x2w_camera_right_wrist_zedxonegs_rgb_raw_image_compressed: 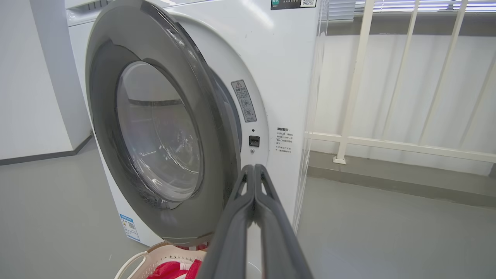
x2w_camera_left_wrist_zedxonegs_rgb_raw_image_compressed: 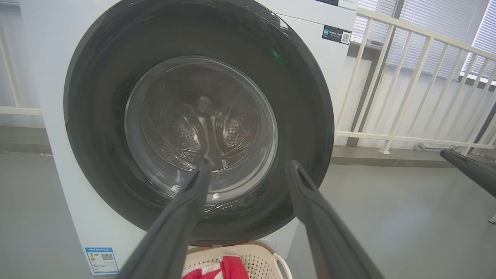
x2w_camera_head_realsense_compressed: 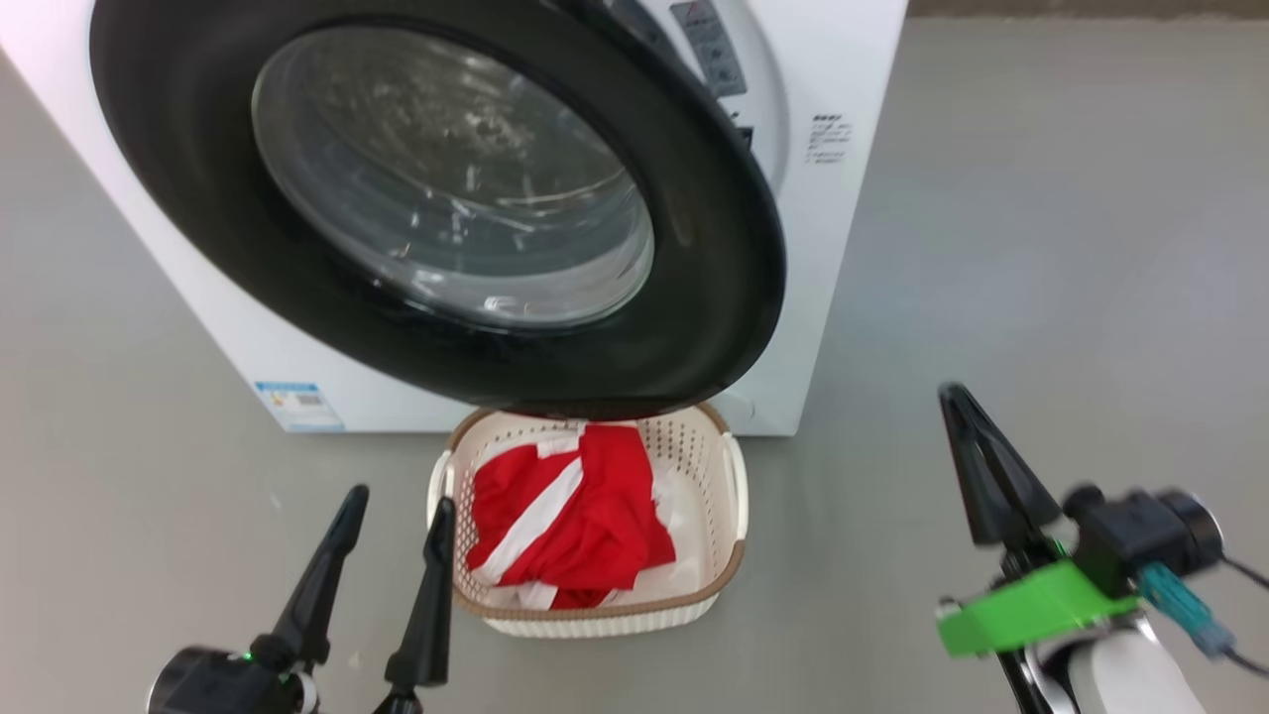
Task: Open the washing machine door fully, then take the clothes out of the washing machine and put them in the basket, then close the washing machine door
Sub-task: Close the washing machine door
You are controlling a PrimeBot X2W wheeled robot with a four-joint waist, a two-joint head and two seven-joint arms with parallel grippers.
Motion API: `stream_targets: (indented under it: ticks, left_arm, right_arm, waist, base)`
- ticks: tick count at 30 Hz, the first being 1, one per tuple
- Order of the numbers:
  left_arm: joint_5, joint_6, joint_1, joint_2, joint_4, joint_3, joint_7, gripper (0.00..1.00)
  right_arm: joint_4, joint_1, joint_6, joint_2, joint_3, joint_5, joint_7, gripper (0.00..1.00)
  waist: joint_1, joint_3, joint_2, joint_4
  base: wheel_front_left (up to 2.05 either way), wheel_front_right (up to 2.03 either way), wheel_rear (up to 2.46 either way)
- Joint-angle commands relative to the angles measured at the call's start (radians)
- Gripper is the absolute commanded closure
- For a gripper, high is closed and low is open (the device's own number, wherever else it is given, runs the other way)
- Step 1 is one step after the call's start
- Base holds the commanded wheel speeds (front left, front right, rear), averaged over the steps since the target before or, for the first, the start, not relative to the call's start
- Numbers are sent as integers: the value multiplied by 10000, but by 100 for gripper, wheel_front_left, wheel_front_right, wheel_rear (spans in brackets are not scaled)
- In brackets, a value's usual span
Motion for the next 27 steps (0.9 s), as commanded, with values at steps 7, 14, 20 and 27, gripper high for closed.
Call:
stream_targets:
  ticks: [7,14,20,27]
  left_arm:
    - [260,-247,-743,-250,-445,224,-120,0]
    - [384,-464,-1092,-529,-536,255,-120,0]
    - [492,-624,-1471,-753,-629,260,-120,0]
    - [513,-754,-1828,-889,-592,231,-120,0]
  right_arm:
    - [728,-1958,48,-93,882,-173,-63,100]
    - [1725,-3584,48,-391,1640,-26,-63,100]
    - [2687,-5239,48,-805,2193,277,-63,100]
    - [3317,-6530,48,-1141,2326,568,-63,100]
  waist:
    - [0,947,0,694]
    - [0,1760,0,1213]
    - [0,2595,0,1576]
    - [0,3248,0,1767]
  base:
    - [0,0,0]
    - [0,0,0]
    - [0,0,0]
    - [0,0,0]
